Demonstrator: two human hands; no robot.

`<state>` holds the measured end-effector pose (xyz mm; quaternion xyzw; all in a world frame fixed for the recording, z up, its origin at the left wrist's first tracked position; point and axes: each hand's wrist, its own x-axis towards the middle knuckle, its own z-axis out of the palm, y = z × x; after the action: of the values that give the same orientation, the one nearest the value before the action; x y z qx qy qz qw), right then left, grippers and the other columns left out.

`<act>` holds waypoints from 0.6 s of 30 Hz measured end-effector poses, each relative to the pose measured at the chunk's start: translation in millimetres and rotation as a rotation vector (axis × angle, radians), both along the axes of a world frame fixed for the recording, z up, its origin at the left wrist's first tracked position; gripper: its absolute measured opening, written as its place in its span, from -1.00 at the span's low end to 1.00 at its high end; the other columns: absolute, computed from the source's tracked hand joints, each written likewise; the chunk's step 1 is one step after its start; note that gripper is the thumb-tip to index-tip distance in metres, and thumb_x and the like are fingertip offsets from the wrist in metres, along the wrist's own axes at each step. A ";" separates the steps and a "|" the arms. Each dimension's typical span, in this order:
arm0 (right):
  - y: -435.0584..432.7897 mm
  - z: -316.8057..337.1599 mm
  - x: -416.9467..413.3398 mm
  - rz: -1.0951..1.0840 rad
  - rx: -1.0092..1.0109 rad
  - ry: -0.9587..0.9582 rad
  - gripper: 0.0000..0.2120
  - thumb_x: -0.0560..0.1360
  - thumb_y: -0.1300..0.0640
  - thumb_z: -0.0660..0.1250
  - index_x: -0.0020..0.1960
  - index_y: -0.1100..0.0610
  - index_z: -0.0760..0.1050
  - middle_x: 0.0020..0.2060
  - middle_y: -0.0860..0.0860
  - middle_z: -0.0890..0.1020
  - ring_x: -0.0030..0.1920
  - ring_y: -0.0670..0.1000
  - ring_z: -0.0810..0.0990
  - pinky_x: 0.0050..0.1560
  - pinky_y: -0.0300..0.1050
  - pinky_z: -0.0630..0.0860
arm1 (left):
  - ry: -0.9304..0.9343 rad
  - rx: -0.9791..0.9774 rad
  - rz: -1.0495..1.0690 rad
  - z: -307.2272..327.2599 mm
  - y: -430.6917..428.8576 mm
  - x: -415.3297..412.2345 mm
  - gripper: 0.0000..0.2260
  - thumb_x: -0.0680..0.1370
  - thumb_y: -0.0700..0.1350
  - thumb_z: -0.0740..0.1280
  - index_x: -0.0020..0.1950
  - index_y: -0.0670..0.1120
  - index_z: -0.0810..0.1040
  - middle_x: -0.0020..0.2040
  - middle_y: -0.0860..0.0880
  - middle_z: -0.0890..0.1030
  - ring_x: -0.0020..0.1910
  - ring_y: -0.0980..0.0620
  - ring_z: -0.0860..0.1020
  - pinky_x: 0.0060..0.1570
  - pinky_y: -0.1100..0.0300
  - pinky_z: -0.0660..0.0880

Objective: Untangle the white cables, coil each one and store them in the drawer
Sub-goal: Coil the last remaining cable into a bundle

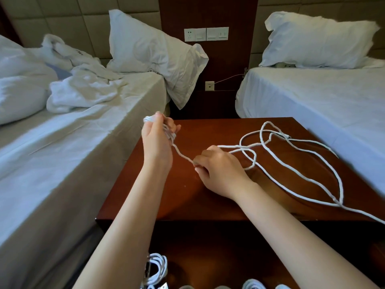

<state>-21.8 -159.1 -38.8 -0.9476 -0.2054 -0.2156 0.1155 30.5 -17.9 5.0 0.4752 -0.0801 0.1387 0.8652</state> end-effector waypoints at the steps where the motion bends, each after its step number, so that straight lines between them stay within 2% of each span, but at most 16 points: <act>1: 0.7 0.8 -0.7 -0.010 0.020 0.003 -0.83 0.59 0.09 0.23 0.09 0.05 0.57 -0.11 -0.04 0.59 -0.02 -0.02 0.50 -0.16 -0.19 0.38 | -0.022 0.029 0.089 -0.1 1.0 0.0 -0.74 0.67 -0.19 0.07 -0.22 -0.10 0.32 -0.48 0.08 0.43 -0.42 0.13 0.39 -0.19 0.21 0.50; 3: 1.5 0.4 -0.8 -0.040 0.040 -0.003 -0.86 0.60 0.09 0.20 0.06 0.05 0.52 -0.15 -0.06 0.56 -0.11 -0.02 0.49 -0.19 -0.18 0.37 | -0.071 0.103 0.229 -0.6 1.4 -2.1 -0.73 0.67 -0.21 0.07 -0.24 -0.07 0.32 -0.47 0.11 0.43 -0.40 0.14 0.39 -0.17 0.21 0.51; 5: -2.6 -0.6 1.2 -0.102 0.001 -0.023 -0.91 0.60 0.09 0.19 -0.05 0.05 0.45 -0.21 -0.06 0.54 -0.16 -0.01 0.46 -0.14 -0.11 0.36 | -0.128 0.222 0.366 -2.2 3.7 -1.9 -0.73 0.65 -0.23 0.08 -0.24 -0.05 0.34 -0.42 0.06 0.42 -0.42 0.17 0.40 -0.20 0.22 0.52; 7: -11.1 -3.9 5.5 -0.151 -0.007 -0.109 -0.89 0.54 0.14 0.25 -0.17 0.07 0.40 -0.31 -0.02 0.56 -0.22 0.07 0.51 -0.09 -0.02 0.34 | -0.160 0.315 0.488 -6.1 12.1 3.7 -0.70 0.64 -0.24 0.11 -0.28 -0.03 0.35 -0.40 0.02 0.43 -0.42 0.17 0.43 -0.20 0.20 0.52; 9: -20.0 -7.1 10.4 -0.147 0.041 -0.233 -0.88 0.47 0.19 0.34 -0.23 0.11 0.46 -0.43 -0.02 0.55 -0.33 0.10 0.54 -0.07 0.02 0.39 | -0.142 0.416 0.555 -14.2 23.4 10.0 -0.68 0.63 -0.24 0.12 -0.30 0.00 0.36 -0.37 -0.01 0.50 -0.38 0.14 0.50 -0.16 0.19 0.50; 12: -18.7 -10.7 13.6 -0.068 0.030 -0.380 -0.85 0.51 0.13 0.38 -0.22 0.12 0.53 -0.44 -0.03 0.55 -0.39 0.03 0.51 0.03 0.06 0.47 | -0.088 0.590 0.530 -28.6 33.8 17.9 -0.77 0.64 -0.23 0.13 -0.19 -0.09 0.44 -0.30 -0.03 0.60 -0.38 0.19 0.58 -0.20 0.27 0.52; 14: -16.2 -9.5 15.2 -0.058 0.013 -0.482 -0.78 0.56 0.05 0.30 -0.20 0.13 0.56 -0.41 -0.02 0.56 -0.36 0.03 0.52 -0.02 -0.01 0.43 | -0.039 0.745 0.513 -34.1 34.7 22.9 -0.77 0.64 -0.21 0.13 -0.15 -0.19 0.50 -0.31 0.01 0.62 -0.42 0.24 0.58 -0.26 0.31 0.53; 16: -17.8 -6.7 16.8 -0.095 0.016 -0.612 -0.74 0.58 0.02 0.27 -0.19 0.12 0.58 -0.39 -0.01 0.55 -0.33 0.04 0.49 -0.09 -0.08 0.33 | 0.000 0.906 0.440 -35.7 30.4 24.0 -0.70 0.64 -0.19 0.12 -0.25 -0.11 0.50 -0.36 0.03 0.60 -0.47 0.25 0.55 -0.33 0.38 0.49; 18: -20.0 -4.2 16.3 -0.137 0.040 -0.728 -0.76 0.57 0.03 0.29 -0.17 0.13 0.62 -0.37 0.01 0.55 -0.31 0.06 0.48 -0.11 -0.08 0.27 | 0.016 1.092 0.315 -37.1 24.0 21.3 -0.64 0.65 -0.15 0.13 -0.34 -0.05 0.47 -0.43 0.03 0.59 -0.50 0.21 0.52 -0.23 0.31 0.49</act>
<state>-5.6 -179.1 -43.0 -0.8178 -0.1650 -0.5499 0.0389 51.8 6.2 -32.0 0.8609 -0.0619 0.2010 0.4634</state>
